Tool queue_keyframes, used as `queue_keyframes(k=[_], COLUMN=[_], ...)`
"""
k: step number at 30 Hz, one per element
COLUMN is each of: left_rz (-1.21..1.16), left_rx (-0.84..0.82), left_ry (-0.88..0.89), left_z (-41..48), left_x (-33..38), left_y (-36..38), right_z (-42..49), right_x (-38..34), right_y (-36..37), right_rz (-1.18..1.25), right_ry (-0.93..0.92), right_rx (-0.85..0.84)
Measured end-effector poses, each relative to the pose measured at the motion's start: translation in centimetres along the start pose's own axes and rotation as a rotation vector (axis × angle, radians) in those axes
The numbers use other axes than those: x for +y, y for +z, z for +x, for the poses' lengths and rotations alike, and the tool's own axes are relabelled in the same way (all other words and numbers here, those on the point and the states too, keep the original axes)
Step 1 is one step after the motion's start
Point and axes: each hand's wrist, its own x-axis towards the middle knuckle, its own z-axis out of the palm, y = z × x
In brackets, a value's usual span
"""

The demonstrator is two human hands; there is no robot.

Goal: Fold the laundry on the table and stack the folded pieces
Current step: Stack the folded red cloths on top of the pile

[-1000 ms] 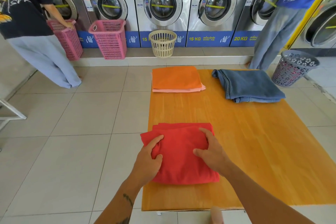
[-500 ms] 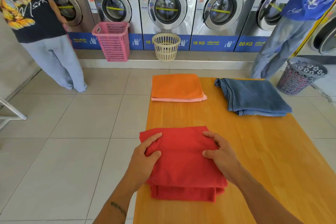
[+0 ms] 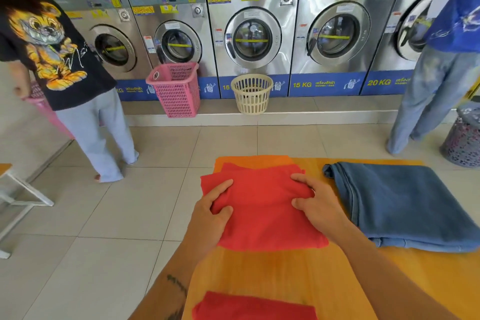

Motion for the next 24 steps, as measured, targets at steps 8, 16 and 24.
queue_keyframes(k=[8, 16, 24], left_rz=[0.247, 0.534, 0.435], left_rx=[0.065, -0.025, 0.149], left_ry=[-0.091, -0.227, -0.067], left_z=[12.8, 14.8, 5.8], left_x=[-1.5, -4.9, -7.0], left_y=[2.8, 3.4, 0.3], right_z=[12.6, 13.4, 8.9], right_x=[1.9, 6.0, 5.8], right_y=[1.6, 3.8, 1.0], right_rz=[-0.273, -0.296, -0.34], right_ry=[-0.009, 0.018, 0.056], right_rx=[-0.065, -0.066, -0.078])
